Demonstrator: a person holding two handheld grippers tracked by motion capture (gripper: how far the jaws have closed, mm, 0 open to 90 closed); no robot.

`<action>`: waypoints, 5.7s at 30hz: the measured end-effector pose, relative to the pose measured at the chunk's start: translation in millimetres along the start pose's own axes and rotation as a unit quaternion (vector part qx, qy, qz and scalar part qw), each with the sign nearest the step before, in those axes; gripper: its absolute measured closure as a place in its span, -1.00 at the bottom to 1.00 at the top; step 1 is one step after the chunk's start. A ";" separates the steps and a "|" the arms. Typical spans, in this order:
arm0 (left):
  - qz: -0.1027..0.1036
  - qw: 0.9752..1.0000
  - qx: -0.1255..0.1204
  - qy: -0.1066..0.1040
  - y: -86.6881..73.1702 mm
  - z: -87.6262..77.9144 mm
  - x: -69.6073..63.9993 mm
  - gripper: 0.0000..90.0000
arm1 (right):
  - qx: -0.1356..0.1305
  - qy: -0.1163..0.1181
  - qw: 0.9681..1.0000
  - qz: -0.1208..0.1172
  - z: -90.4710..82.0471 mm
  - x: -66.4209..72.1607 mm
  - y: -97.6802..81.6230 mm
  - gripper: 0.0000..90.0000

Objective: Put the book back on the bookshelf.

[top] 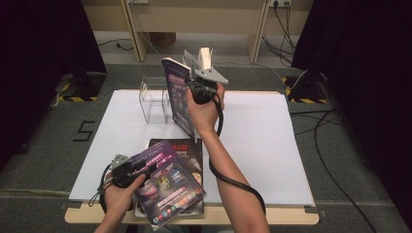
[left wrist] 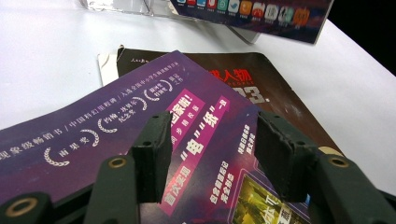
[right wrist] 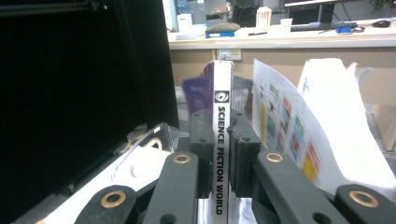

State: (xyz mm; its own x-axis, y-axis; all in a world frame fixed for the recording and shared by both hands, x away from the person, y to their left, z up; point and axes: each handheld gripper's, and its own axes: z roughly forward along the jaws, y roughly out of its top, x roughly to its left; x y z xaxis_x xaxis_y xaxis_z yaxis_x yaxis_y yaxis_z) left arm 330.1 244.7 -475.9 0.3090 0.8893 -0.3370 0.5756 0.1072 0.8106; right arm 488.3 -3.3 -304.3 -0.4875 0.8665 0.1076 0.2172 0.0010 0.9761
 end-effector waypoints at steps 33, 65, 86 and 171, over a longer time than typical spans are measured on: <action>0.003 1.000 0.003 -0.001 -1.1 1.0 -3.8 0.02 | 0.170 0.017 0.985 -0.001 -35.9 -13.2 -5.1 0.83; 0.003 1.000 0.001 0.000 -1.0 -0.1 -1.2 0.03 | 0.125 -0.002 0.992 -0.024 0.2 12.0 11.7 0.85; 0.004 1.000 0.003 -0.002 -1.9 0.4 -2.4 0.03 | 0.129 -0.039 0.991 -0.007 14.3 7.0 -5.9 0.68; 0.006 1.000 0.005 0.000 -3.6 0.7 -2.4 0.03 | 0.145 -0.045 0.988 0.007 29.0 10.5 -10.3 0.49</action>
State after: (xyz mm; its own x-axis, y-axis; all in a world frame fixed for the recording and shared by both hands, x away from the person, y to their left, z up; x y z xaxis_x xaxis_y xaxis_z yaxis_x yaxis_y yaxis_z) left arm 327.8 241.8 -478.4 0.3166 0.8905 -0.3267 0.5788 0.0915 0.8103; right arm 505.5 20.2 -318.7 -0.4090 0.9079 0.0913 0.4632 0.1203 0.8781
